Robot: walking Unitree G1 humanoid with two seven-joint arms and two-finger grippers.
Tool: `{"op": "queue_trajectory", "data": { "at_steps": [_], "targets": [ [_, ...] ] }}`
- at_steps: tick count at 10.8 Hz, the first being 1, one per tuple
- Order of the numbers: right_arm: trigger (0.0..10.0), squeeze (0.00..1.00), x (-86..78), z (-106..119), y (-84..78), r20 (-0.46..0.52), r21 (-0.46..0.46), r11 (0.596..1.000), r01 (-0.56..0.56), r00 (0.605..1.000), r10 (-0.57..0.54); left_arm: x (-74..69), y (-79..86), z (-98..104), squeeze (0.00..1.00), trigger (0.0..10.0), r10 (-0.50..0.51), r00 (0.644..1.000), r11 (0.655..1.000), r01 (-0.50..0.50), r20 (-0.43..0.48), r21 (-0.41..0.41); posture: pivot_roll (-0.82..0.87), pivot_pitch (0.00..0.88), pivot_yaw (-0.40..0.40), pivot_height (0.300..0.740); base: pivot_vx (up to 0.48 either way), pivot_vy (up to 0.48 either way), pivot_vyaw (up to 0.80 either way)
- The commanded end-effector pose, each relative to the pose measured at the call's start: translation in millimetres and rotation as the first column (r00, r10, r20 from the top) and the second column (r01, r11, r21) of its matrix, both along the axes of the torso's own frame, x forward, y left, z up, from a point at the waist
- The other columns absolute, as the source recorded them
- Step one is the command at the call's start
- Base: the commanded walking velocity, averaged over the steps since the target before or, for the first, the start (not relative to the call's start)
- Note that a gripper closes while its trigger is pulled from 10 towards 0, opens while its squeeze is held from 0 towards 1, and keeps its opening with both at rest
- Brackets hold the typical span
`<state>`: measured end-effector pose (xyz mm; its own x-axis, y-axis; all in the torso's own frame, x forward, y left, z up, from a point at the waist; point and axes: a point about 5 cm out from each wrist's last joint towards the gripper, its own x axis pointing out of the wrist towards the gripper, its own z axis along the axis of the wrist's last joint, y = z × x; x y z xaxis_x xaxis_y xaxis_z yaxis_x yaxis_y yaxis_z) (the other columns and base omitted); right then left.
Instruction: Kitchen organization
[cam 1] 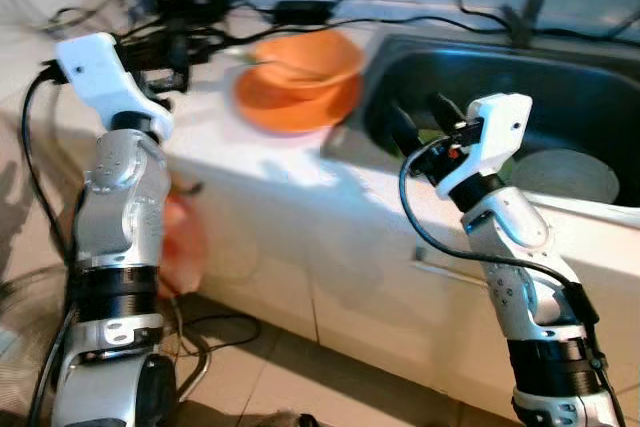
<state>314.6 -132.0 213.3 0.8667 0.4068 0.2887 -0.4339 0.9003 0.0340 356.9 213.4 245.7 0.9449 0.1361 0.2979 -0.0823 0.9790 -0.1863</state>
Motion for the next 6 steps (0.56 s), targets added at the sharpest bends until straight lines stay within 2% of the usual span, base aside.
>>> {"op": "queue_trajectory", "data": {
  "at_steps": [1, 2, 5, 6],
  "targets": [
    [10.0, 0.00, 1.5, 3.1, -1.4, 0.009, -0.009, 1.000, 0.017, 1.000, -0.017, 0.6, -0.2, 2.0, 0.00, 10.0, 0.004, 1.000, 1.000, -0.004, -0.006, 0.005, 0.06, 0.034, 0.132, 0.740, 0.000, 0.000, 0.00],
    [10.0, 0.00, 1.6, 3.1, -1.6, 0.009, -0.008, 1.000, 0.019, 1.000, -0.019, 0.6, 0.6, 1.4, 0.00, 10.0, 0.008, 1.000, 1.000, -0.008, -0.012, 0.005, 0.06, 0.034, 0.132, 0.740, 0.000, 0.000, 0.00],
    [10.0, 0.00, 3.3, 1.9, -2.2, 0.007, -0.011, 0.999, 0.038, 0.999, -0.038, 3.5, 4.7, 1.2, 0.00, 10.0, 0.011, 0.999, 1.000, -0.011, -0.035, -0.007, 0.06, 0.037, 0.135, 0.740, 0.000, 0.480, 0.00],
    [10.0, 0.00, 3.6, 1.7, -2.9, 0.008, -0.011, 0.999, 0.047, 0.999, -0.047, 4.8, 3.0, -0.8, 0.00, 10.0, 0.007, 0.999, 1.000, -0.008, -0.048, -0.009, 0.06, 0.037, 0.135, 0.740, 0.000, 0.266, 0.00]
  ]
}}
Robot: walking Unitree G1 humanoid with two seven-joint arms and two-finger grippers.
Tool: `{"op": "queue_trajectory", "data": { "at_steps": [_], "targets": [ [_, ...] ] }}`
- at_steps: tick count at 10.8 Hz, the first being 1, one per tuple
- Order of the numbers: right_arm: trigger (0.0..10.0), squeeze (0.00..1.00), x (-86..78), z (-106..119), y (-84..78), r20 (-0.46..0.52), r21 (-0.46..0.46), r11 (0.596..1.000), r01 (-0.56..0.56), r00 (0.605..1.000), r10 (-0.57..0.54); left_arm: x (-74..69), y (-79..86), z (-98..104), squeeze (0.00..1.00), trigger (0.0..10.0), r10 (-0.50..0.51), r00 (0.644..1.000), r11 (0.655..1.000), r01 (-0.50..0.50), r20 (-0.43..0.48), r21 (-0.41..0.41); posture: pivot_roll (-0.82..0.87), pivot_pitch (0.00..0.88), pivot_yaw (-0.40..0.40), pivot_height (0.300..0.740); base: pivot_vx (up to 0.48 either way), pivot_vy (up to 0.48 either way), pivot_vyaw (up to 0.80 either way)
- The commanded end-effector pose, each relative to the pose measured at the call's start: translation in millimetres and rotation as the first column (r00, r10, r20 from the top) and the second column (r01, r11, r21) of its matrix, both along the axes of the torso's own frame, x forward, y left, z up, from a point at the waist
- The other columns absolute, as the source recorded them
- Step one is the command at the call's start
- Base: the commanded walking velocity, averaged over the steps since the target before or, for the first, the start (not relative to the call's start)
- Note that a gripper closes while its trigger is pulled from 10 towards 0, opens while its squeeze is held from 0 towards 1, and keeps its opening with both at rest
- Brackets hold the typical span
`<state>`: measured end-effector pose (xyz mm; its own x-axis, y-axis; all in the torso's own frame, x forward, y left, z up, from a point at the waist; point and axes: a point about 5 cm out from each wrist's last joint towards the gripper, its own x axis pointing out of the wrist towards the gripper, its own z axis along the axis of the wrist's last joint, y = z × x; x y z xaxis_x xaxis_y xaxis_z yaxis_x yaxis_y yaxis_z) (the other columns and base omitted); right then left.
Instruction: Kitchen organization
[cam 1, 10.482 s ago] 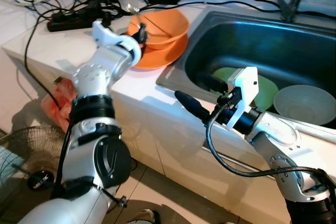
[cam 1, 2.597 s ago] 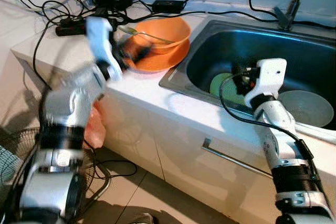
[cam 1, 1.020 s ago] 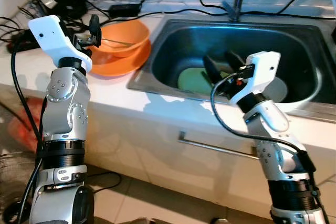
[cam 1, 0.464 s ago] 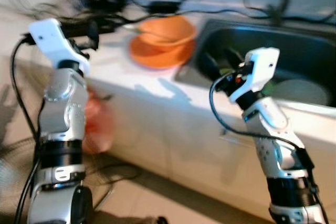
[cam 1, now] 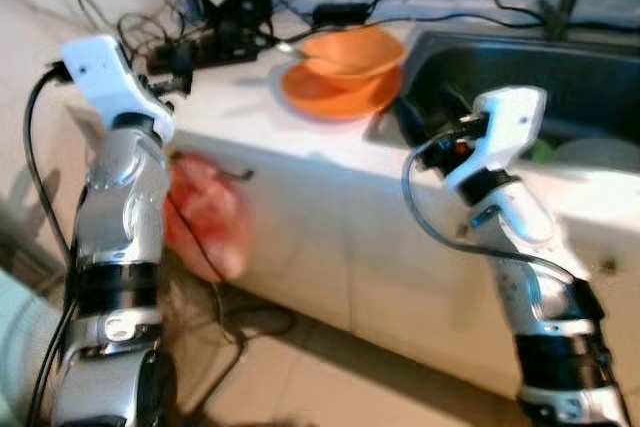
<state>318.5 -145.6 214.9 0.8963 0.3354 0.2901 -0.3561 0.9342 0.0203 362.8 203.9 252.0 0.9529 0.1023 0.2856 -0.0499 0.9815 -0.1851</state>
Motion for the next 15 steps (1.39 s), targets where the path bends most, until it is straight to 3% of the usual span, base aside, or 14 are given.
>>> {"op": "queue_trajectory", "data": {
  "at_steps": [1, 5, 10, 13, 14, 15],
  "targets": [
    [10.0, 0.00, -0.1, -0.4, 10.2, 0.000, 0.001, 1.000, -0.030, 1.000, 0.030, -0.6, 11.6, -7.6, 0.00, 10.0, 0.037, 0.999, 0.999, -0.037, -0.038, -0.011, 0.06, 0.038, 0.141, 0.740, 0.000, 0.240, 0.00],
    [10.0, 0.00, 0.2, -1.4, 9.0, -0.005, 0.001, 1.000, -0.013, 1.000, 0.013, -1.4, 2.0, -12.6, 0.00, 10.0, -0.009, 0.999, 1.000, 0.010, -0.041, 0.016, 0.06, 0.043, 0.139, 0.740, 0.000, 0.000, -0.12],
    [10.0, 0.00, 3.0, 0.5, 8.1, 0.000, -0.004, 1.000, -0.004, 1.000, 0.004, -2.3, 4.5, -11.2, 0.00, 10.0, -0.005, 1.000, 0.999, 0.006, -0.026, 0.038, 0.06, 0.038, 0.134, 0.740, 0.000, 0.000, -0.80],
    [10.0, 0.00, 4.9, 7.5, -0.9, 0.051, -0.008, 0.997, 0.080, 0.996, -0.080, -14.9, -18.5, -43.9, 0.00, 10.0, -0.152, 0.984, 0.986, 0.158, -0.097, 0.053, 0.06, 0.031, 0.124, 0.740, 0.000, 0.000, 0.00],
    [10.0, 0.00, 7.5, 10.4, -13.0, 0.072, -0.002, 0.986, 0.168, 0.983, -0.167, -29.8, -34.2, -64.9, 0.00, 10.0, -0.227, 0.965, 0.969, 0.237, -0.131, 0.067, 0.06, 0.029, 0.119, 0.740, 0.000, 0.000, 0.00],
    [10.0, 0.00, 8.8, 11.2, -18.0, 0.076, 0.000, 0.980, 0.198, 0.977, -0.197, -37.1, -40.3, -73.4, 0.00, 10.0, -0.246, 0.959, 0.963, 0.259, -0.142, 0.075, 0.06, 0.028, 0.118, 0.740, 0.000, 0.000, 0.00]
  ]
}}
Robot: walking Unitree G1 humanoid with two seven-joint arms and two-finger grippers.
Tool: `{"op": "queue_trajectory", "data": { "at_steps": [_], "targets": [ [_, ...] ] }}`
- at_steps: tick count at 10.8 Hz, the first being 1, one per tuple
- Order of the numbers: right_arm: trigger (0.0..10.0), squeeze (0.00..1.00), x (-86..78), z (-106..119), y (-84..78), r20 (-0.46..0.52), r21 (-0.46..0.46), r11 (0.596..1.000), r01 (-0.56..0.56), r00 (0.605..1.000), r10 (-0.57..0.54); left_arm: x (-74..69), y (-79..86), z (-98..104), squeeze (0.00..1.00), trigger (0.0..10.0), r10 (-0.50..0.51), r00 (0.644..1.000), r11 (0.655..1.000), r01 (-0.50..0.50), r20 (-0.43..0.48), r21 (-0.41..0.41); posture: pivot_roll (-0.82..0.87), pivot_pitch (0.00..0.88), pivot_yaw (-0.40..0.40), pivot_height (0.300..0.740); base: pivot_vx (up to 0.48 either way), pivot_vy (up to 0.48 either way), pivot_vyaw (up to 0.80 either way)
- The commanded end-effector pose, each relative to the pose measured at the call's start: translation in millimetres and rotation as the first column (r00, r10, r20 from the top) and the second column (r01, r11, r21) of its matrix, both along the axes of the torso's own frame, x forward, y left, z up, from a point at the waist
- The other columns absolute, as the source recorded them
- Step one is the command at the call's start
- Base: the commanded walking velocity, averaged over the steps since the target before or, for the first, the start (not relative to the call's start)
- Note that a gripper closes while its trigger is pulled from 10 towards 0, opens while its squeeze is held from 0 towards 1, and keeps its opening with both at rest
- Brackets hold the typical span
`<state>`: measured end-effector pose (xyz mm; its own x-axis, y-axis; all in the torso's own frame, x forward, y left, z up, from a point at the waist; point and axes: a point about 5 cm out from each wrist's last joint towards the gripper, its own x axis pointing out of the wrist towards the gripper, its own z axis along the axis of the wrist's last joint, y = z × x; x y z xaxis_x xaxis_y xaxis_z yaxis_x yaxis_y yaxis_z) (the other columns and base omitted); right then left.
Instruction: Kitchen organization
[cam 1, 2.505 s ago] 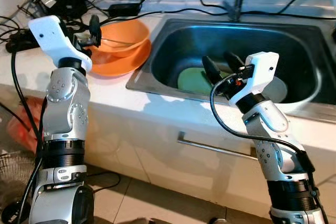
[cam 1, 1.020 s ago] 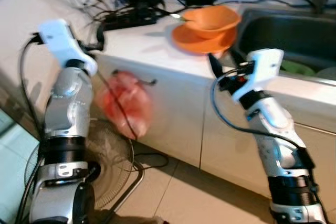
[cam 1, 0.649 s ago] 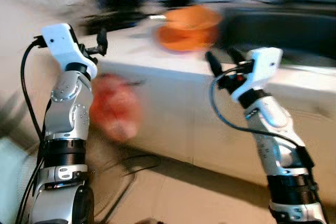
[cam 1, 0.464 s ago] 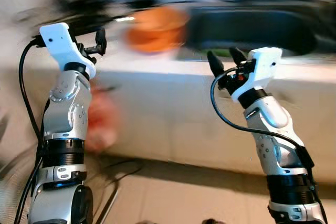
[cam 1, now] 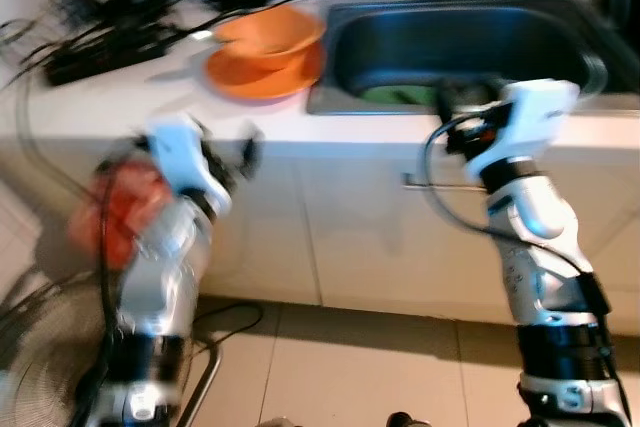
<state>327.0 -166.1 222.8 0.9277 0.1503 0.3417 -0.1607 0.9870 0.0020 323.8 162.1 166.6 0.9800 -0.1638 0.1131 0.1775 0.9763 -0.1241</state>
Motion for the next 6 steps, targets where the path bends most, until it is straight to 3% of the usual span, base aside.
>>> {"op": "queue_trajectory", "data": {
  "at_steps": [1, 4, 6],
  "targets": [
    [10.0, 0.00, 1.2, 3.8, -0.7, 0.021, -0.004, 1.000, 0.015, 1.000, -0.015, -6.2, -3.2, 5.6, 0.00, 10.0, -0.020, 0.999, 0.999, 0.019, 0.050, 0.026, 0.07, 0.025, 0.116, 0.740, 0.000, 0.000, 0.00],
    [10.0, 0.00, 3.1, 2.0, 0.8, 0.022, -0.005, 1.000, 0.021, 1.000, -0.020, -11.4, 1.3, 14.8, 0.00, 10.0, 0.018, 0.994, 0.999, -0.021, 0.107, 0.025, 0.07, 0.016, 0.114, 0.740, 0.000, 0.000, -0.70],
    [10.0, 0.00, 4.2, 2.8, 2.8, 0.030, 0.000, 1.000, 0.010, 1.000, -0.010, -7.0, 5.5, 25.5, 0.00, 10.0, 0.051, 0.991, 0.999, -0.052, 0.126, 0.004, 0.07, 0.013, 0.112, 0.740, 0.000, 0.281, -0.67]
  ]
}}
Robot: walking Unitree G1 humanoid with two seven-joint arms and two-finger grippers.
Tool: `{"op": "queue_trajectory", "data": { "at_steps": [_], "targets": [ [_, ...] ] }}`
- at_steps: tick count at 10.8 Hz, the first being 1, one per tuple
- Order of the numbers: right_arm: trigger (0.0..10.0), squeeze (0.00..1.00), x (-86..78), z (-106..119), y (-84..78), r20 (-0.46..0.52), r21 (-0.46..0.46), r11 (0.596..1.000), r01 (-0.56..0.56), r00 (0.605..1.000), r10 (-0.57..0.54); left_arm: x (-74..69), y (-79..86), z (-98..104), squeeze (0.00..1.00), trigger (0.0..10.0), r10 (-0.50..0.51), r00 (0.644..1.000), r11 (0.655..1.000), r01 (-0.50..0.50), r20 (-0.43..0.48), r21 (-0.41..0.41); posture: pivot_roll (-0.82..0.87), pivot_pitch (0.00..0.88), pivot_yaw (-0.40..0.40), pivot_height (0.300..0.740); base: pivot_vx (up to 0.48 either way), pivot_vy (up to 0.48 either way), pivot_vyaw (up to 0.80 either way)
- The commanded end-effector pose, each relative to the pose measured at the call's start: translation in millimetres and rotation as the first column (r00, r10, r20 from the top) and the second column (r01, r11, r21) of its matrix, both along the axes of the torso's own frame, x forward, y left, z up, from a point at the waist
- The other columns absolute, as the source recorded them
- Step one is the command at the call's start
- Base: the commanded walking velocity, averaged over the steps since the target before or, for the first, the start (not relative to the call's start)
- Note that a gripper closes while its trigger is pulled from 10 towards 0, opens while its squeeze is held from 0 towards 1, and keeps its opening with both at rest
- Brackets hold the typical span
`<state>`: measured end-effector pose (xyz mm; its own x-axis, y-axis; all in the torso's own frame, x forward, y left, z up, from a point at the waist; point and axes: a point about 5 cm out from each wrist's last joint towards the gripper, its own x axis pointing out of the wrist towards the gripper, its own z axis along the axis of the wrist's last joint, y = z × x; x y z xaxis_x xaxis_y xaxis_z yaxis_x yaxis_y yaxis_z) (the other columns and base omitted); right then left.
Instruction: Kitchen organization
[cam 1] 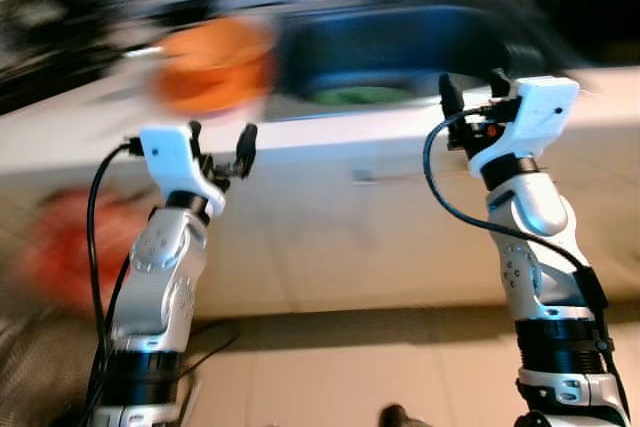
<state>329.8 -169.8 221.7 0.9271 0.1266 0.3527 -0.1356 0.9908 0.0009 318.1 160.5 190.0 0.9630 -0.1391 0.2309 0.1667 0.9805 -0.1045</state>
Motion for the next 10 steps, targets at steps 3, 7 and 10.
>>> {"op": "queue_trajectory", "data": {
  "at_steps": [3, 7, 10],
  "targets": [
    [10.0, 0.00, 1.2, 3.1, 7.0, 0.021, -0.005, 1.000, -0.019, 1.000, 0.019, 1.4, 7.2, 4.8, 0.00, 10.0, 0.027, 1.000, 1.000, -0.027, 0.006, -0.002, 0.07, 0.010, 0.116, 0.740, 0.000, 0.100, 0.00],
    [10.0, 0.00, 0.8, -2.4, 8.2, 0.007, -0.017, 0.999, -0.027, 1.000, 0.027, 5.4, 13.0, -0.5, 0.00, 10.0, 0.081, 0.996, 0.996, -0.082, -0.020, -0.025, 0.05, 0.000, 0.089, 0.740, 0.000, 0.000, 0.00],
    [10.0, 0.00, -1.3, -5.0, 4.3, -0.015, -0.066, 0.997, -0.042, 0.999, 0.041, 3.9, 3.5, -6.6, 0.00, 10.0, 0.119, 0.993, 0.988, -0.121, -0.026, -0.094, 0.02, 0.003, 0.037, 0.740, 0.000, 0.000, 0.00]
  ]
}}
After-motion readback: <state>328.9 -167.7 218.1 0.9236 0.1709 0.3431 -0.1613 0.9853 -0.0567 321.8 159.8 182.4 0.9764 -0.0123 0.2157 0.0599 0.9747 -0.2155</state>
